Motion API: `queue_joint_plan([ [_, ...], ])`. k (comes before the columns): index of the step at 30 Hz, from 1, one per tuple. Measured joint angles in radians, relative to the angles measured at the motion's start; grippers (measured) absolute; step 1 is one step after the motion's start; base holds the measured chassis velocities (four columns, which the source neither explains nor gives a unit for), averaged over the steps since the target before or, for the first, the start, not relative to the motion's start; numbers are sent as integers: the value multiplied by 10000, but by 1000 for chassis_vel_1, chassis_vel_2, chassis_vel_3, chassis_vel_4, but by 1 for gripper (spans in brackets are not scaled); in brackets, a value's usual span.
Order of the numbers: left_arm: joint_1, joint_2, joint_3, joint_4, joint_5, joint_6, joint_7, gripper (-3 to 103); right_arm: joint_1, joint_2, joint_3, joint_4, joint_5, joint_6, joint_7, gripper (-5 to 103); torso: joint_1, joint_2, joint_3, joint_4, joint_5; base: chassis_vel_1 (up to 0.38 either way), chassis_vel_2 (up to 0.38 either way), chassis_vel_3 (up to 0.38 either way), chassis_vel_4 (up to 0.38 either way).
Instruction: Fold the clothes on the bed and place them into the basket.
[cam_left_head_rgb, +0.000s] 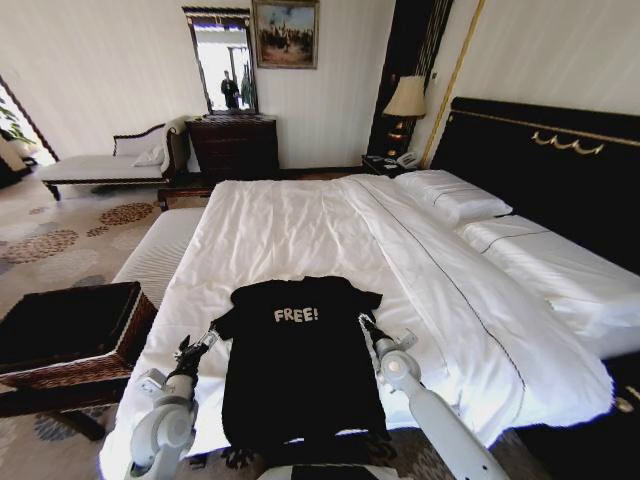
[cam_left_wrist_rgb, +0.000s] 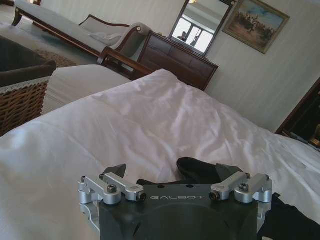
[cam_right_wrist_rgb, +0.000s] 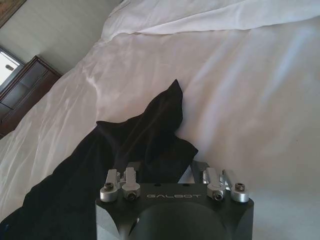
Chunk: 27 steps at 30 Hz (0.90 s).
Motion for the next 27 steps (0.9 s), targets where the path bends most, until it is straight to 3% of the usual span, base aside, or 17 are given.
queue_joint_plan([
  [1, 1, 32, -13, -2, -11, 2, -3, 100, -28, -22, 17, 9, -51, 28, 3, 51, -1, 0, 0, 0, -1, 0, 0, 0, 0],
  [3, 5, 50, -25, -4, -19, 3, -4, 100, -51, -31, 27, 16, -97, 50, 7, 51, 0, 0, 0, -1, 0, 0, 0, 0, 0],
  [10, 85, 107, -57, -84, -32, 4, -6, 100, -276, -16, 63, 186, -466, 131, 139, 18, 0, 0, 0, 0, -1, 0, 0, 0, 0],
  [12, 98, 111, -61, -102, -31, 4, -6, 100, -309, -13, 61, 231, -522, 135, 179, 18, 0, 0, 0, -1, 0, 0, 0, 0, 0],
  [15, 149, 127, -88, -150, -32, 4, -6, 100, -476, -21, 53, 516, -748, 134, 462, 3, 0, 0, 0, 0, 0, 0, 0, 0, 0],
  [27, 247, 61, -119, -194, -40, -31, 2, 100, -1113, -103, 13, 1012, -1464, -17, 874, 0, 0, 0, 0, 0, 0, 0, 0, 0, 0],
])
